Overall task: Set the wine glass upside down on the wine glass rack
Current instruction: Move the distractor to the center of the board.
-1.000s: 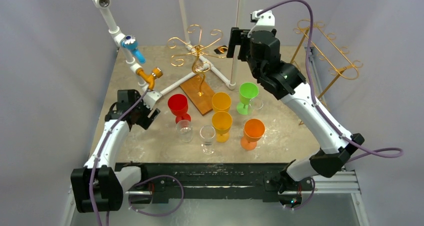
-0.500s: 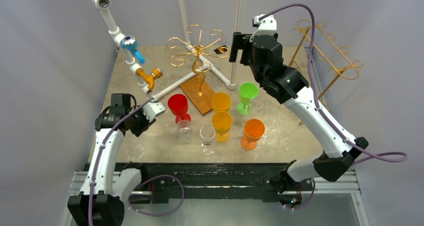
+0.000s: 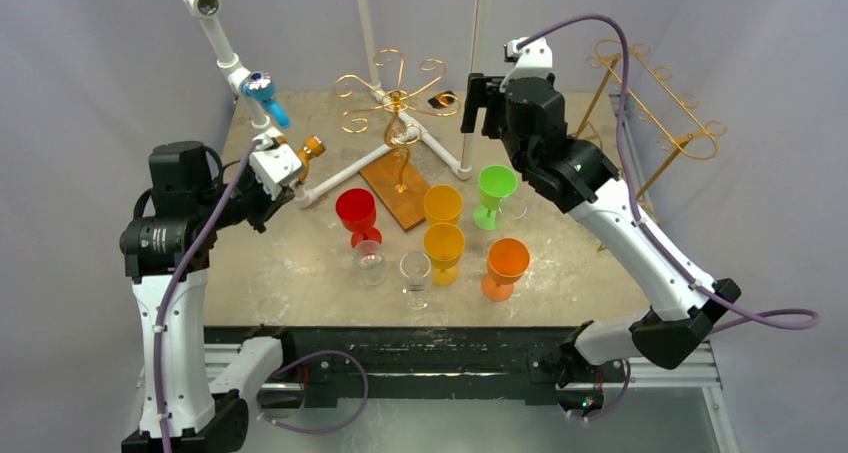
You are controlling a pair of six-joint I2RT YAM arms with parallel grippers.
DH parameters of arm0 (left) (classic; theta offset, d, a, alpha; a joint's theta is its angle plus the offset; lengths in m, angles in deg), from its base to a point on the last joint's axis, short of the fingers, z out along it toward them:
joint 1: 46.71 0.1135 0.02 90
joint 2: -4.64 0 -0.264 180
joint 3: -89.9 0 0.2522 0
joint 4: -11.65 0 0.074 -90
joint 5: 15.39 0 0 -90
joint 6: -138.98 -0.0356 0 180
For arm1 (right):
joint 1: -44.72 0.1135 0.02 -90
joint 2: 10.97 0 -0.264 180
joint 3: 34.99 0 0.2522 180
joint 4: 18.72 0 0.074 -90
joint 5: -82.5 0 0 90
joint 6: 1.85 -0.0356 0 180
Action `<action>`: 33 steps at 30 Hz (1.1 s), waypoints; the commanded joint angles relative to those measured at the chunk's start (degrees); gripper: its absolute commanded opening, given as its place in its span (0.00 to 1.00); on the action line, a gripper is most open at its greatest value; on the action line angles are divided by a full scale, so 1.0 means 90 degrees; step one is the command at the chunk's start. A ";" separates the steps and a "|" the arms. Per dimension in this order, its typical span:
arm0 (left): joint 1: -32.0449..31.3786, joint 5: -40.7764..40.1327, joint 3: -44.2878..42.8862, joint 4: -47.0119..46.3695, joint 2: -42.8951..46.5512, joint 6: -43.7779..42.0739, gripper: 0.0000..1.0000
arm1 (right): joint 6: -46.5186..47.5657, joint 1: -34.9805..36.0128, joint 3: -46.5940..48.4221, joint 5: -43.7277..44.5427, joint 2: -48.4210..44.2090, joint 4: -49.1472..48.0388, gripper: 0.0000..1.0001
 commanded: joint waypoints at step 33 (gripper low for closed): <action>0.0166 -0.2153 0.1294 -0.5752 -0.2079 0.1056 0.00 | -0.0329 -0.0051 -0.0527 0.0003 -0.0937 -0.0023 0.85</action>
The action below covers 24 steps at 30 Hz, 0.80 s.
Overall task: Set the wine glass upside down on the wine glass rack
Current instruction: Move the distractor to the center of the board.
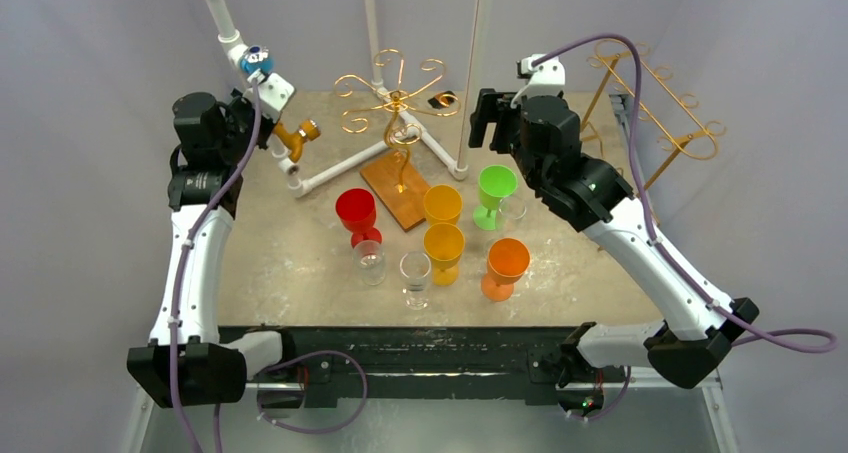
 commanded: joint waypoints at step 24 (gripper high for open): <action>0.0115 0.0526 0.0950 0.1598 0.0297 0.0294 0.95 | -0.0157 -0.1319 0.1863 0.0986 0.0461 0.1250 0.89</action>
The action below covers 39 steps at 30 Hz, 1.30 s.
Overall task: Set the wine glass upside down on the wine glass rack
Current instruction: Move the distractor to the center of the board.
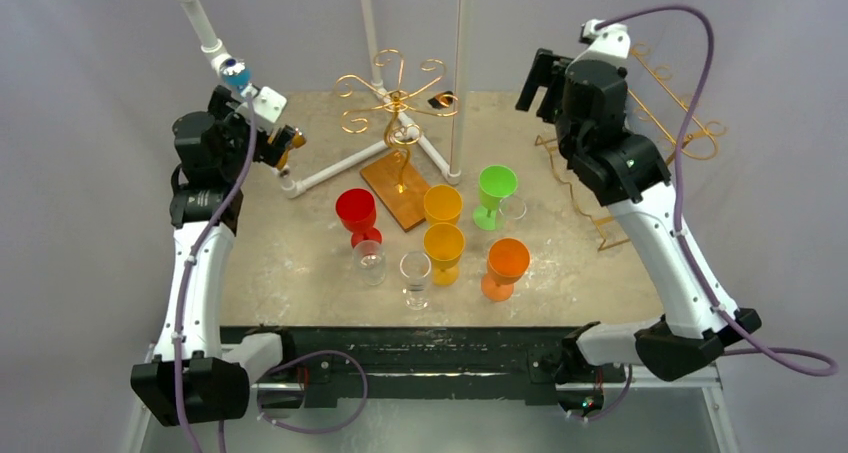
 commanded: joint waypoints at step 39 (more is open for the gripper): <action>0.0012 0.4321 -0.1162 0.3090 0.0402 0.2012 0.86 | -0.0290 -0.2500 0.1709 0.0538 0.1615 0.1031 0.93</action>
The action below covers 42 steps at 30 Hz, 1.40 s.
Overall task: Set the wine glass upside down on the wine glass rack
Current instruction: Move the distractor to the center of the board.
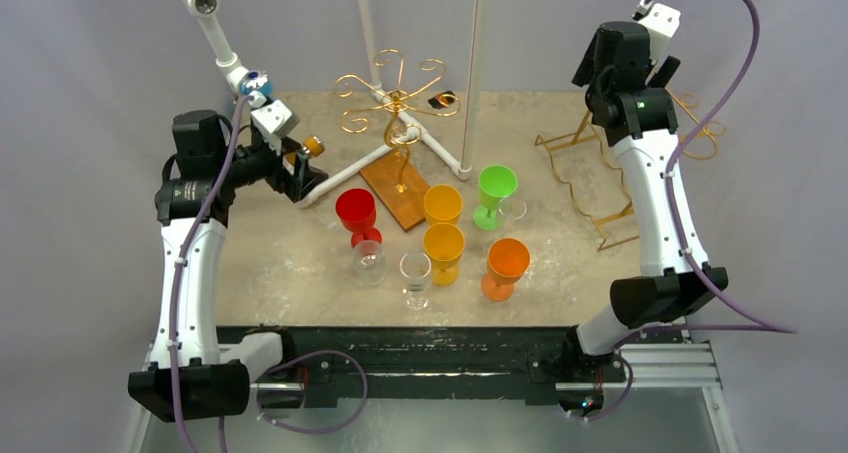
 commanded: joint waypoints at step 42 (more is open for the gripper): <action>-0.0084 0.1267 0.1534 -0.0264 0.0975 0.0419 0.00 | -0.0220 -0.0003 -0.1218 -0.1279 -0.0920 -0.0627 0.85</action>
